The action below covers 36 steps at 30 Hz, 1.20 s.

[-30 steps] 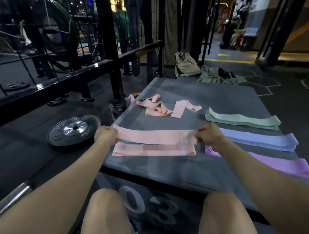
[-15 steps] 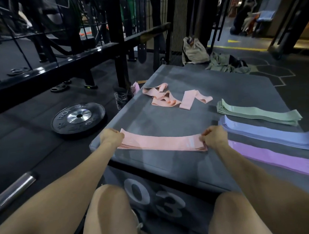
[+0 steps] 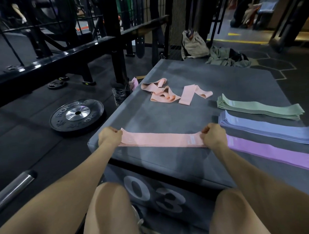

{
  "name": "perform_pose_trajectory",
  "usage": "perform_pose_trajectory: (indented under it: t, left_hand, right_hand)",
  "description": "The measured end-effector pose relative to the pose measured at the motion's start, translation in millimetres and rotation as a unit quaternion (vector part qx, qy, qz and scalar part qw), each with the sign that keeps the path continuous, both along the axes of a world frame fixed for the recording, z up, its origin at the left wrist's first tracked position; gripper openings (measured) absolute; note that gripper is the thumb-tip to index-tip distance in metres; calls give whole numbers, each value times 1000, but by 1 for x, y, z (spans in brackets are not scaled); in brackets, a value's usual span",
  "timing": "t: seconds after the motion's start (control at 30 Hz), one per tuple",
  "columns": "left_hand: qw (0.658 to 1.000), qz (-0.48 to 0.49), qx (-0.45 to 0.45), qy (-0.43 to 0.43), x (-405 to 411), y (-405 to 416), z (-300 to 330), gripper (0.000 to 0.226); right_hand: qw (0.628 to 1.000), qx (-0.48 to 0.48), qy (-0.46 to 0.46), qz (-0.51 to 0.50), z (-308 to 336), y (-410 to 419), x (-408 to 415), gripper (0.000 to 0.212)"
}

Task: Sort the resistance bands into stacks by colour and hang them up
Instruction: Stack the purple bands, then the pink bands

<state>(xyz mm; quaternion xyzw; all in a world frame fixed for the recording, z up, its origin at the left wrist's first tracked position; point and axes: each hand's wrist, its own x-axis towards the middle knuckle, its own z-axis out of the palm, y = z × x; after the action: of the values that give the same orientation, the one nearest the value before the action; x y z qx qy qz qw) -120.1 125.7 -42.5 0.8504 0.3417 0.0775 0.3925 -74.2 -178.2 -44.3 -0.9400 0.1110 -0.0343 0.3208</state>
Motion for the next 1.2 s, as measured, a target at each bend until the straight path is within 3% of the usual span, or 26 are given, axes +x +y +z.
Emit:
perform_pose_trajectory:
  t: [0.37,0.57,0.7,0.8,0.93,1.2]
  left_hand:
    - [999,-9,44,-22,1,0,-8,5]
    - [996,-40,84,-13,-3,3,-14,8]
    - [963,-125,228,-73,-6,-6,-10,17]
    - [931,-232,260,-104,0,-21,-7,24]
    - [914,-316,236,-100,17,-46,-2,26]
    - [919,-336,187,-88,98,-83,10,28]
  right_hand:
    - [1000,-10,-20,-4,-3,3,-6,15]
    - [998,-46,-34,12,-7,1,-6,19]
    - [987,-124,-78,68,-9,4,-5,31]
    - [971,-167,-84,150,-7,10,-2,35]
    - [965,-157,-80,192,0,16,12,31]
    - [982,-59,-53,172,16,25,86,30]
